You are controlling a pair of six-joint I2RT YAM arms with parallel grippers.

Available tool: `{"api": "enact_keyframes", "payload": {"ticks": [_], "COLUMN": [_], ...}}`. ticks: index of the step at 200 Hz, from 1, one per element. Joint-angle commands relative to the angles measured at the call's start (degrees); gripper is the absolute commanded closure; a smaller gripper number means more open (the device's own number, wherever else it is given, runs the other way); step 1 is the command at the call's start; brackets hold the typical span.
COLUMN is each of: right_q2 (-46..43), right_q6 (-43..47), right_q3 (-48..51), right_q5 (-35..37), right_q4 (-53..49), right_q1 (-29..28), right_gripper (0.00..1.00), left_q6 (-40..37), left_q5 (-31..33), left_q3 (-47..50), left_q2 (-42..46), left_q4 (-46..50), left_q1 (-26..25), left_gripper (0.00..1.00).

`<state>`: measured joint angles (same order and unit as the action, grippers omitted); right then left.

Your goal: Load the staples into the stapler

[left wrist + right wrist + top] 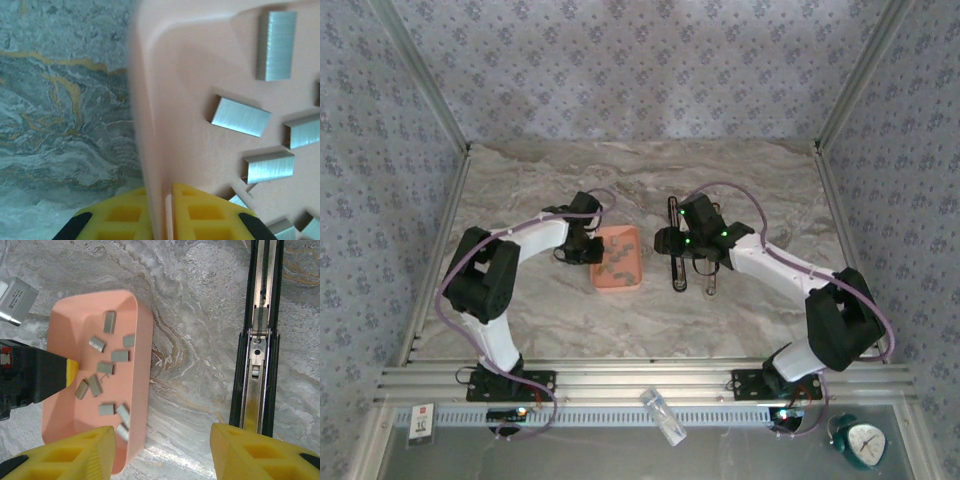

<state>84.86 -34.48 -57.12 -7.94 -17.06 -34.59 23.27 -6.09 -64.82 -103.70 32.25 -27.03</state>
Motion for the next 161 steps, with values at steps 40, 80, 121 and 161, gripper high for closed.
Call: {"api": "enact_keyframes", "payload": {"ticks": [40, 80, 121, 161], "right_q2": [-2.3, -2.9, -3.2, -3.4], "right_q6": [0.5, 0.4, 0.4, 0.3], "right_q3": [1.0, 1.1, 1.3, 0.9], "right_q5": [1.1, 1.4, 1.5, 1.6], "right_q4": [-1.6, -1.8, -2.2, -2.6], "right_q1": [-0.3, -0.6, -0.8, -0.9], "right_gripper": [0.46, 0.46, 0.46, 0.46], "left_q6": [-9.5, -12.8, -14.4, -15.1], "left_q5": [1.4, 1.6, 1.8, 2.1], "left_q3": [-2.0, -1.3, 0.2, 1.5], "left_q2": [2.9, 4.0, 5.5, 6.7], "left_q4": [6.2, 8.3, 8.2, 8.1], "left_q1": [0.0, -0.2, -0.9, -1.8], "left_gripper": [0.9, 0.91, 0.92, 0.93]}}
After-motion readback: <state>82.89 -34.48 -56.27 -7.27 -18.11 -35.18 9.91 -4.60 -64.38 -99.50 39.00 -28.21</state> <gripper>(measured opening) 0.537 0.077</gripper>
